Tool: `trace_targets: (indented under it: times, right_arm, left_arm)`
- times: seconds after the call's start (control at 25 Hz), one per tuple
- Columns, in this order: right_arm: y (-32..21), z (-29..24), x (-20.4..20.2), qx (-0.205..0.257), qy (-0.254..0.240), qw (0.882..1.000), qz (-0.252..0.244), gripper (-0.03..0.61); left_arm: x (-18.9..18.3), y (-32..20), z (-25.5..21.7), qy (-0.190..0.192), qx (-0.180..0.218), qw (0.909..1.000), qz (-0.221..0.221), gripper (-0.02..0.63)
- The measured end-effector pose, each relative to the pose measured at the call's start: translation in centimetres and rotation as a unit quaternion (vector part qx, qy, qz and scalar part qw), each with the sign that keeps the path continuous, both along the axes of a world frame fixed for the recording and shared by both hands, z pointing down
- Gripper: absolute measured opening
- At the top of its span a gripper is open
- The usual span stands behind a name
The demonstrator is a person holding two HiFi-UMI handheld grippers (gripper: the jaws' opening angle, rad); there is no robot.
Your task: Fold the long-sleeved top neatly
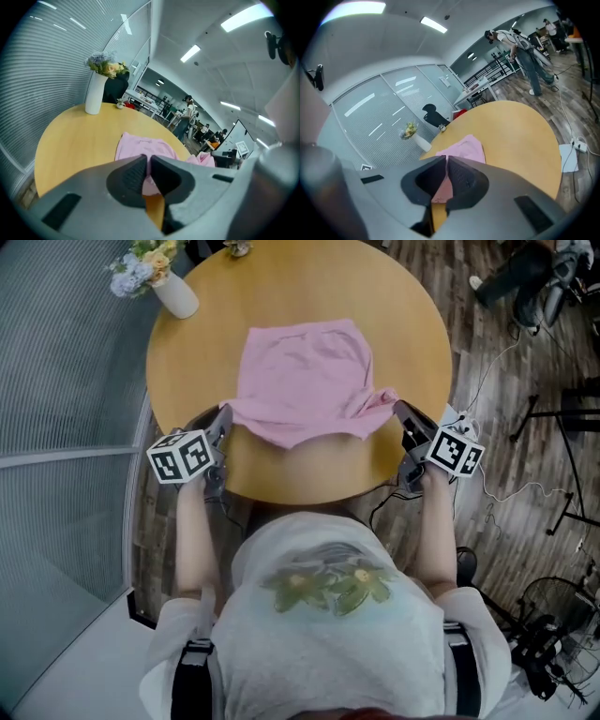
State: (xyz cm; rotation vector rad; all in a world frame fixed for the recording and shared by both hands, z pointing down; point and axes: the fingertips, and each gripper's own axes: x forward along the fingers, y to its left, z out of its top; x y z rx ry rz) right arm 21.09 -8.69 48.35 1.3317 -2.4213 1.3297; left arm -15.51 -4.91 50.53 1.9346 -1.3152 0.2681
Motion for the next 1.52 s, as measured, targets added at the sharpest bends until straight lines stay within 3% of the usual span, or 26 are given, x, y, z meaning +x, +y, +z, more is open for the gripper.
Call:
trace_targets:
  times: [0.16, 0.24, 0.32, 0.4, 0.48, 0.6, 0.76, 0.84, 0.96, 1.08, 1.12, 1.16, 1.28, 1.36, 1.44, 1.52]
  right_arm:
    - [-10.5, 0.9, -0.3, -0.005, 0.010, 1.000, 0.029, 0.031]
    - [-16.8, 3.0, -0.7, -0.022, 0.006, 0.999, 0.047, 0.031]
    - [-21.8, 6.0, -1.5, -0.054, 0.003, 0.997, 0.058, 0.035]
    - [-23.9, 9.1, -2.1, -0.095, 0.006, 0.994, 0.062, 0.158]
    - [-23.8, 10.9, -2.3, -0.107, 0.025, 0.992, 0.054, 0.167]
    - [-22.5, 11.9, -2.3, -0.079, 0.083, 0.993, 0.011, 0.167]
    - [-22.2, 11.3, -3.3, 0.007, 0.186, 0.981, -0.059, 0.164]
    - [-21.5, 10.5, -6.0, 0.035, 0.195, 0.972, -0.127, 0.123]
    - [-20.5, 11.4, -10.1, 0.003, 0.191, 0.957, -0.219, 0.091]
    - [-21.5, 13.2, -11.4, -0.029, 0.217, 0.949, -0.227, 0.091]
    - [-22.3, 13.4, -11.5, -0.028, 0.222, 0.951, -0.212, 0.091]
    - [-23.3, 13.2, -11.4, -0.023, 0.223, 0.955, -0.193, 0.091]
    - [-26.4, 12.0, -11.1, 0.002, 0.219, 0.965, -0.142, 0.091]
    - [-27.5, 11.3, -10.8, 0.013, 0.222, 0.966, -0.133, 0.091]
    - [-27.4, 10.5, -10.9, 0.023, 0.217, 0.966, -0.136, 0.091]
    - [-26.5, 10.4, -10.9, 0.022, 0.219, 0.964, -0.147, 0.091]
  left_arm:
    - [-1.8, -9.2, 1.2, 0.044, -0.016, 0.9986, -0.023, 0.028]
    - [-2.9, -14.3, 3.7, 0.074, -0.048, 0.9947, -0.053, 0.029]
    - [-3.6, -17.8, 7.6, 0.069, -0.102, 0.9899, -0.071, 0.059]
    - [-3.7, -18.8, 10.8, 0.040, -0.144, 0.9860, -0.073, 0.109]
    - [-3.3, -18.6, 11.7, 0.032, -0.145, 0.9864, -0.070, 0.123]
    - [-3.0, -17.8, 11.2, 0.023, -0.118, 0.9914, -0.051, 0.140]
    - [-2.2, -17.9, 10.0, -0.060, -0.080, 0.9945, 0.030, 0.138]
    - [1.0, -17.6, 8.8, -0.045, -0.071, 0.9903, 0.111, 0.138]
    - [6.6, -17.1, 8.5, -0.022, -0.082, 0.9662, 0.243, 0.138]
    - [9.2, -17.8, 11.3, -0.079, -0.114, 0.9392, 0.314, 0.138]
    - [9.1, -18.8, 12.1, -0.106, -0.113, 0.9379, 0.311, 0.138]
    - [8.6, -20.4, 12.4, -0.128, -0.100, 0.9436, 0.288, 0.138]
    - [5.0, -26.4, 10.7, -0.155, -0.033, 0.9780, 0.136, 0.138]
    - [2.7, -28.5, 9.5, -0.167, -0.002, 0.9837, 0.067, 0.138]
    - [2.5, -27.8, 8.8, -0.170, 0.007, 0.9824, 0.076, 0.138]
    - [3.4, -25.6, 8.9, -0.162, -0.003, 0.9800, 0.115, 0.138]
